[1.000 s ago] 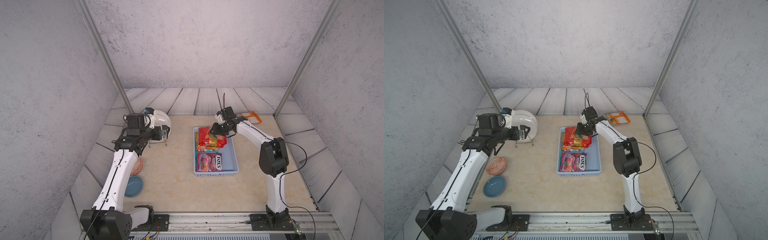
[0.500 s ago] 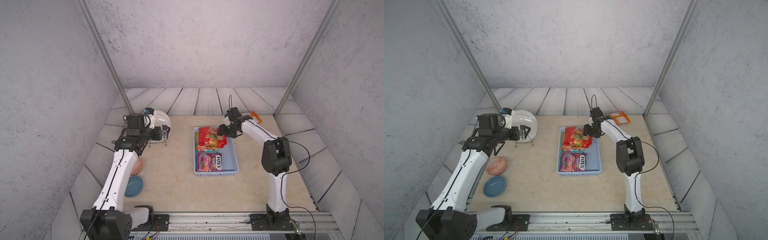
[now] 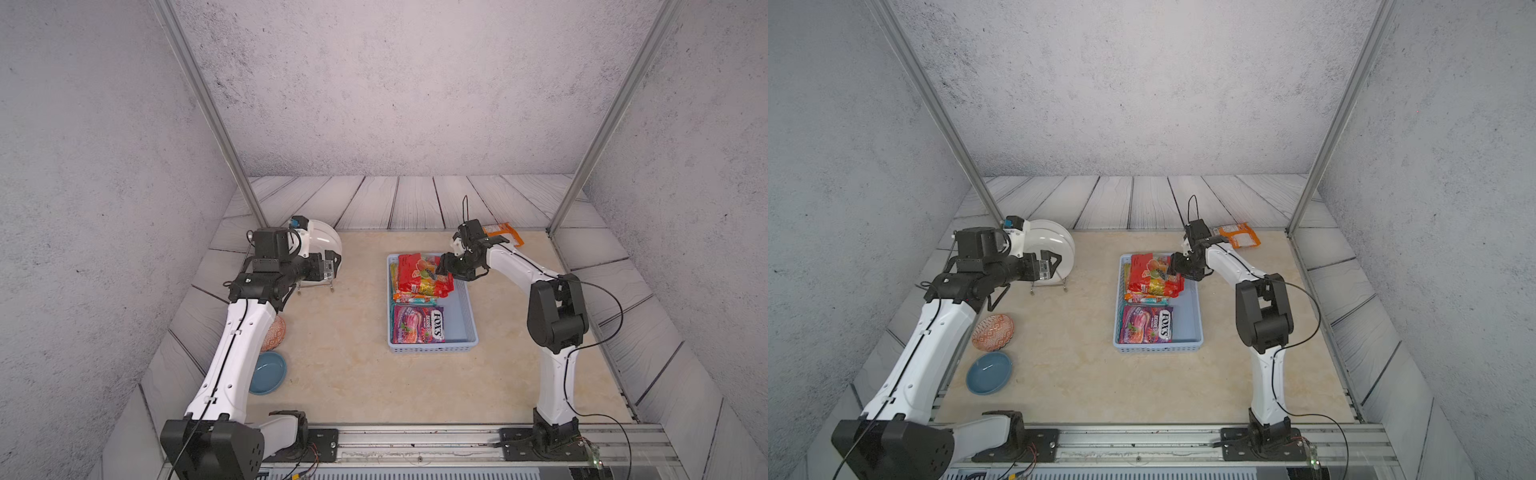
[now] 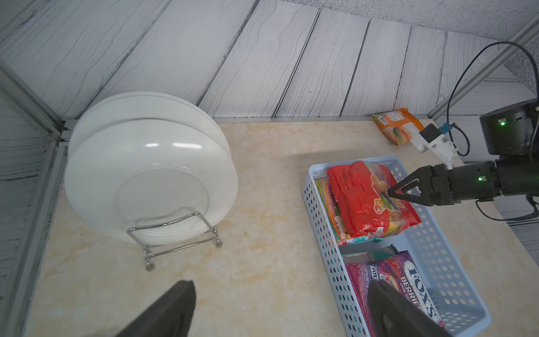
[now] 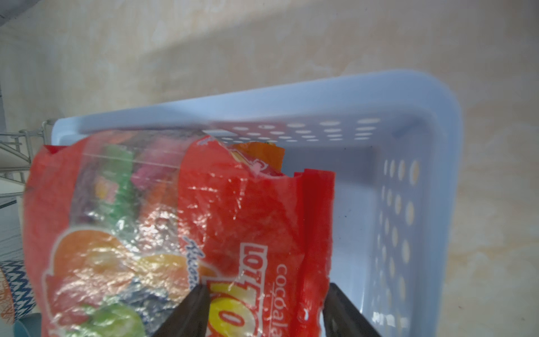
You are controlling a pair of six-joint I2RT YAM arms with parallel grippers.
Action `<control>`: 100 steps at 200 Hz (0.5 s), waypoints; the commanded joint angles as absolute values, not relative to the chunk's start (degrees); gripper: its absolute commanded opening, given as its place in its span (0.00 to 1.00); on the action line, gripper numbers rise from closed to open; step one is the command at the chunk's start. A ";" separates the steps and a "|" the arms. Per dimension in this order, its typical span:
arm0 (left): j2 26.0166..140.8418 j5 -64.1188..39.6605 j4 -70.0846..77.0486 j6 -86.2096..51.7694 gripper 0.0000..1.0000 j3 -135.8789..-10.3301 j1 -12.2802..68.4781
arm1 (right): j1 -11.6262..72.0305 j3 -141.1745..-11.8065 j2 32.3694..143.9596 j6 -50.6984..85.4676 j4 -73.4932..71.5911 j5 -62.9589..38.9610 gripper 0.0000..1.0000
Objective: Put the candies in the basket
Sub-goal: Place the candy in the basket.
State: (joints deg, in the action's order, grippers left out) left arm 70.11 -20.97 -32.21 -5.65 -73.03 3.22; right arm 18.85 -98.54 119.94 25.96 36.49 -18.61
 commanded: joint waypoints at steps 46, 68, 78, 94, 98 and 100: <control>69.31 -23.99 -30.62 -7.42 0.98 -72.53 2.61 | 19.38 -97.73 118.70 28.12 30.03 -25.55 0.47; 69.18 -25.22 -31.07 -7.52 0.98 -72.90 2.64 | 19.77 -98.21 118.89 27.45 28.79 -27.05 0.44; 69.17 -25.31 -30.13 -7.64 0.98 -71.98 2.61 | 20.03 -98.79 119.38 27.03 28.94 -26.99 0.44; 69.28 -25.61 -29.69 -8.17 0.98 -71.56 2.58 | 20.67 -99.38 120.27 27.08 29.77 -26.97 0.43; 69.35 -25.63 -29.94 -8.18 0.98 -71.83 2.57 | 20.78 -99.40 120.47 27.09 29.88 -27.17 0.43; 69.39 -25.74 -30.09 -8.18 0.98 -72.05 2.58 | 20.93 -99.47 120.49 27.12 29.93 -27.32 0.43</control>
State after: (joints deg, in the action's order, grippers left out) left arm 70.11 -24.14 -30.85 -7.38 -72.44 3.09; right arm 19.18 -97.54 119.94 27.83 31.09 -24.05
